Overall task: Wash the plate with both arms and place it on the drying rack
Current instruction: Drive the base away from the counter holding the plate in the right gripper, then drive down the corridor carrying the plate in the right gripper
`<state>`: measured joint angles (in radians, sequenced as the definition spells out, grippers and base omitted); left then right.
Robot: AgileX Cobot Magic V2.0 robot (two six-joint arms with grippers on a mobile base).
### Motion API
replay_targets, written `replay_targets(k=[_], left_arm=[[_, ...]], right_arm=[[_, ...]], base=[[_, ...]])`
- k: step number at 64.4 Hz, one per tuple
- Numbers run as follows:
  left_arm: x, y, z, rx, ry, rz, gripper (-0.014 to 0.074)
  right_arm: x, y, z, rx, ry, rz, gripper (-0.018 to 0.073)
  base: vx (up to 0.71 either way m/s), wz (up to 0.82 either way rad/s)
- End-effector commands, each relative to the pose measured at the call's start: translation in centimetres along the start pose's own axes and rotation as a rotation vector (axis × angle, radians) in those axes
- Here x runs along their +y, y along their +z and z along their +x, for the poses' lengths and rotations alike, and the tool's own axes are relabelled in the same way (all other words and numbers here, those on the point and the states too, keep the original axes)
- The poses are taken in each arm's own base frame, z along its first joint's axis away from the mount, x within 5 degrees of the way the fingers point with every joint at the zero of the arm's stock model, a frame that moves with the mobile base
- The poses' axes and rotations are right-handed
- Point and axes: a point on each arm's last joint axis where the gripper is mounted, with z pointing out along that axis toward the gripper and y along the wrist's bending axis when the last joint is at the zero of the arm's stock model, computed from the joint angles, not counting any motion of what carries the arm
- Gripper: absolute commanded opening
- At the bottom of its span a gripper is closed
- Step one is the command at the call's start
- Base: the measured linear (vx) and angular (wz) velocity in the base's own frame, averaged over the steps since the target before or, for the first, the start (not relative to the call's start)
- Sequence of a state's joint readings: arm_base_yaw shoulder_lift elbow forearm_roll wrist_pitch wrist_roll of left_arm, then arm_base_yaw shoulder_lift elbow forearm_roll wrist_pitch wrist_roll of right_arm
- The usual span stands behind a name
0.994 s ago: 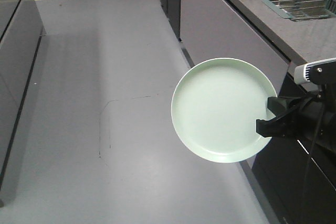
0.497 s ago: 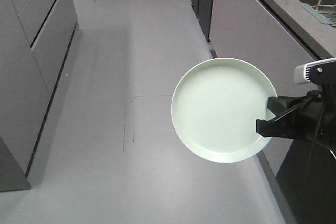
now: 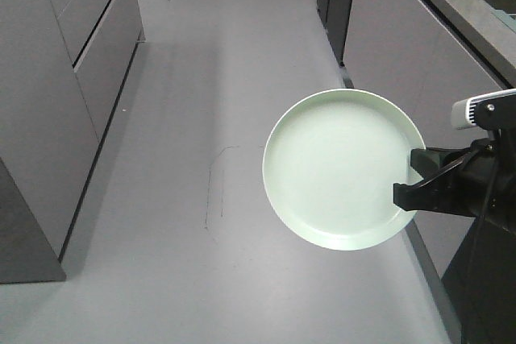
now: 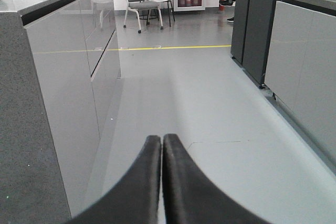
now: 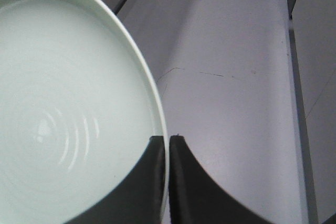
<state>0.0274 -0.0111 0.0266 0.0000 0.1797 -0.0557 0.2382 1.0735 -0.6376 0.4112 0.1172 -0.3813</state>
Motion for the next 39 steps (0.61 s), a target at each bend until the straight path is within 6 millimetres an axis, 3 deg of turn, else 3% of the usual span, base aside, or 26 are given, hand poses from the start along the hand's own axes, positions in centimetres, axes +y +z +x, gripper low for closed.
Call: replay_targets(k=[1,39], left_arm=[[-0.02,-0.03,-0.22,-0.072,-0.010,0.005,-0.0005],[-0.02,-0.03,-0.22,-0.072,-0.010,0.005,-0.0005]], right_arm=[[-0.28,-0.71,-1.77,-0.117,-0.002,0.031,-0.0009],[-0.28,-0.71,-1.77,-0.117,-0.002,0.031,-0.0009]], base=[[0.00,0.03],[0.02,-0.02]])
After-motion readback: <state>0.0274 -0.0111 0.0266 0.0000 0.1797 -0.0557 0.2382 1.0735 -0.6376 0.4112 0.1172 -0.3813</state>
